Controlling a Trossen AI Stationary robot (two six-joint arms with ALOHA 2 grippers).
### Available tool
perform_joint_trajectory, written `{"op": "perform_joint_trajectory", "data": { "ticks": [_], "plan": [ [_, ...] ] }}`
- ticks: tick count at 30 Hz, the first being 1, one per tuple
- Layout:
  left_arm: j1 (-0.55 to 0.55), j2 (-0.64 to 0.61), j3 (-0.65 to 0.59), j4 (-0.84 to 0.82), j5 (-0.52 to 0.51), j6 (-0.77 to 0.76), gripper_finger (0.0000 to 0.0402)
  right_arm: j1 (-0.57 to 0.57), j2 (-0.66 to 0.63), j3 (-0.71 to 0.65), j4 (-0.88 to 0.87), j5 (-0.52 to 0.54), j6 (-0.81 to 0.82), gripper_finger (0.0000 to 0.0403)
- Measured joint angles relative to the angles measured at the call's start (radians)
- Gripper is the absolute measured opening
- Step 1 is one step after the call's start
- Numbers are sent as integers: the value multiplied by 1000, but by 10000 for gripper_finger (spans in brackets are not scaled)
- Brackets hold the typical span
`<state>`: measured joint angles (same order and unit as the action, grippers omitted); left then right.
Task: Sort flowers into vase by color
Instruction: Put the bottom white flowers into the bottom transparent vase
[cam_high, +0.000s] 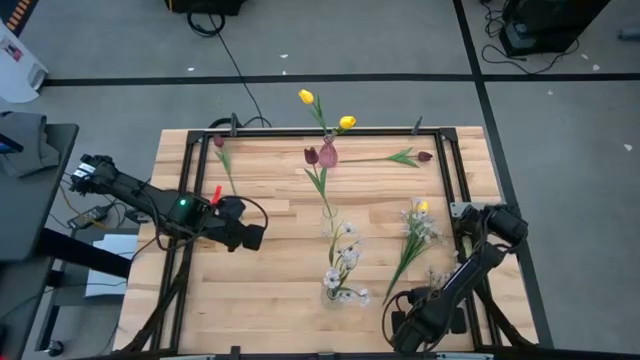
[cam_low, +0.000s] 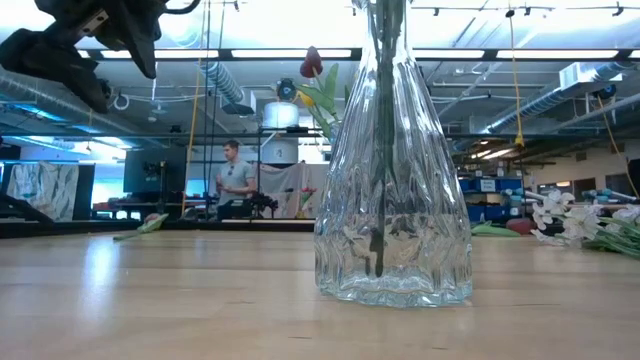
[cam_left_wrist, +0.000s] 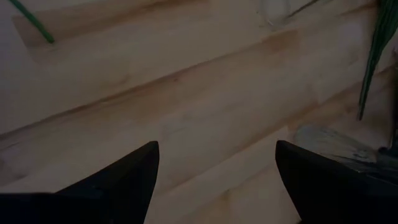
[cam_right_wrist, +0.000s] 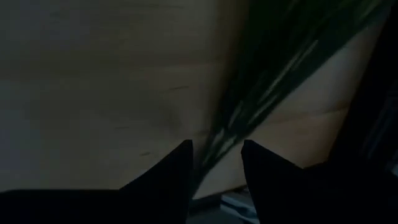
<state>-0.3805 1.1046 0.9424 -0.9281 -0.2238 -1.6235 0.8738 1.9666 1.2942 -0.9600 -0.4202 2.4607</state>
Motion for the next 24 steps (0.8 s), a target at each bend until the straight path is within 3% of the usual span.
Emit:
{"op": "perform_joint_trajectory", "data": {
  "ticks": [6,11,21,24],
  "plan": [
    [0,0,0,43,18,0,325,13,41,0,38,-14,0,150],
    [0,0,0,86,18,-1,325,19,41,2,19,34,-11,149],
    [0,0,0,151,20,-3,325,4,24,3,42,251,-64,138],
    [1,0,0,170,19,-3,325,-9,-5,-1,17,361,-79,137]
  ]
}}
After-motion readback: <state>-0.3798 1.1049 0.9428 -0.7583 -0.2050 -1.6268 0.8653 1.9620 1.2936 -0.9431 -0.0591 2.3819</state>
